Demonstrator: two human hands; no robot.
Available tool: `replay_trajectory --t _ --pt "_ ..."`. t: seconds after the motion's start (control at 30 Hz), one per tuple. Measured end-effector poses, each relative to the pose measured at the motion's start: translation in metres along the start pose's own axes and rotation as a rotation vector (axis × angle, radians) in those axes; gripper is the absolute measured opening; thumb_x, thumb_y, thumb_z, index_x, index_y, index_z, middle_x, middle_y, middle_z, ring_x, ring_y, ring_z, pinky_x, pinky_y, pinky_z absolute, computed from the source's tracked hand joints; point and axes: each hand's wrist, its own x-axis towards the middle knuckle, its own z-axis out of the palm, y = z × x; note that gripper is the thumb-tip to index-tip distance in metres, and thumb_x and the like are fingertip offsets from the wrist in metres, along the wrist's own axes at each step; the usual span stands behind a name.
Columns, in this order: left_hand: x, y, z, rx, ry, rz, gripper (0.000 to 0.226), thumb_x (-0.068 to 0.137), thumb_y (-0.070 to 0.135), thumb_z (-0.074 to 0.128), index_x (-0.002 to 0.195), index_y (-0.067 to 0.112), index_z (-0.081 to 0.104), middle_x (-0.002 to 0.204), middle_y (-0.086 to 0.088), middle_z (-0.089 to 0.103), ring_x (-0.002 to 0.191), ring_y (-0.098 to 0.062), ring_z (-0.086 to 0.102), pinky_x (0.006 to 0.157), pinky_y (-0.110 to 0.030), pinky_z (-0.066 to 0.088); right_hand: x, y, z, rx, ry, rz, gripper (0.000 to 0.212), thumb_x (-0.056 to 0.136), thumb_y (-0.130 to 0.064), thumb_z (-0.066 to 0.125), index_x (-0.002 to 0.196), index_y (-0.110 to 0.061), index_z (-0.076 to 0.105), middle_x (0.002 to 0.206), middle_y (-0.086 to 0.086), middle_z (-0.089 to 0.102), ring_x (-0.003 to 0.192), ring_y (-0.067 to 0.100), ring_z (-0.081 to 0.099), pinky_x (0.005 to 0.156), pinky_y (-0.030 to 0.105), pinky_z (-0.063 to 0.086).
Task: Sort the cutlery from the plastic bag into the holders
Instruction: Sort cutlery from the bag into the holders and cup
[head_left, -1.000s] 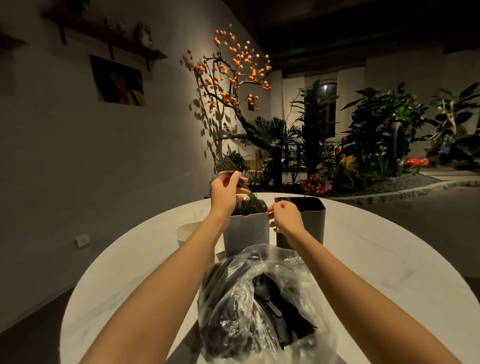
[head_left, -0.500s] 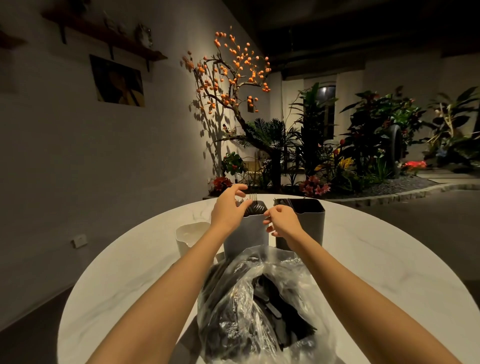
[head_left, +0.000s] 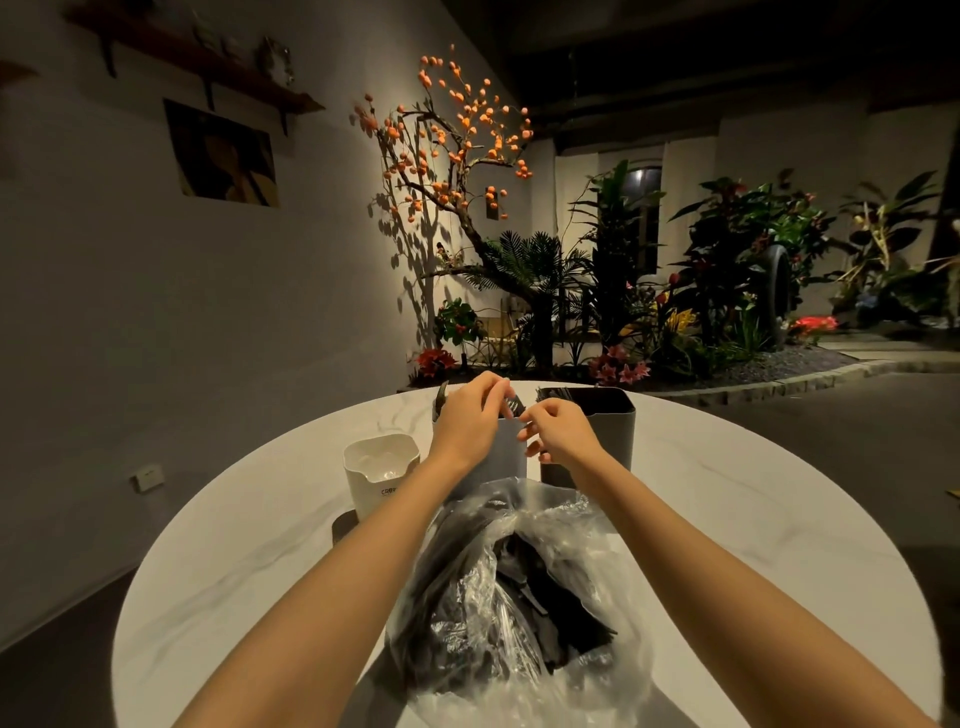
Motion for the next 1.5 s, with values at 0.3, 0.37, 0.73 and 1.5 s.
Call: replay_trajectory --t 0.3,0.37,0.73,1.5 --pt "-0.034 0.021 0.002 -0.031 -0.077 -0.046 0.032 0.103 0.028 0.04 0.076 0.025 0.056 0.069 0.003 0.064 0.069 -0.022 0.063 0.073 -0.051 0.054 -0.036 -0.006 -0.011 -0.019 -0.037 -0.02 0.024 0.1 -0.015 0.037 0.097 -0.006 0.058 0.072 0.006 0.061 0.054 0.016 0.056 0.051 0.024 0.04" --pt "-0.041 0.025 0.002 -0.035 -0.095 -0.064 0.035 0.104 0.031 0.039 0.074 0.025 0.056 0.068 0.002 0.064 0.07 -0.025 0.064 0.073 -0.053 0.054 -0.043 -0.006 -0.012 -0.043 -0.025 -0.019 0.022 0.099 -0.015 0.038 0.095 -0.006 0.057 0.071 0.007 0.061 0.054 0.016 0.056 0.051 0.024 0.04" --pt "-0.088 0.035 0.004 -0.026 -0.159 -0.112 0.034 0.104 0.03 0.038 0.075 0.021 0.055 0.068 -0.002 0.064 0.066 -0.023 0.062 0.074 -0.05 0.054 -0.09 0.008 -0.02 -0.173 -0.075 0.043 0.024 0.098 -0.012 0.042 0.082 -0.008 0.059 0.069 0.006 0.062 0.057 0.016 0.056 0.053 0.023 0.042" --pt "-0.139 0.007 0.031 0.448 -0.336 -0.069 0.026 0.101 0.018 0.039 0.115 0.016 0.061 0.114 -0.003 0.065 0.104 -0.021 0.058 0.1 -0.04 0.042 -0.116 0.08 -0.04 -0.759 0.031 -0.075 0.031 0.09 0.0 0.046 0.107 -0.004 0.071 0.111 0.014 0.069 0.102 0.03 0.063 0.09 0.035 0.049"
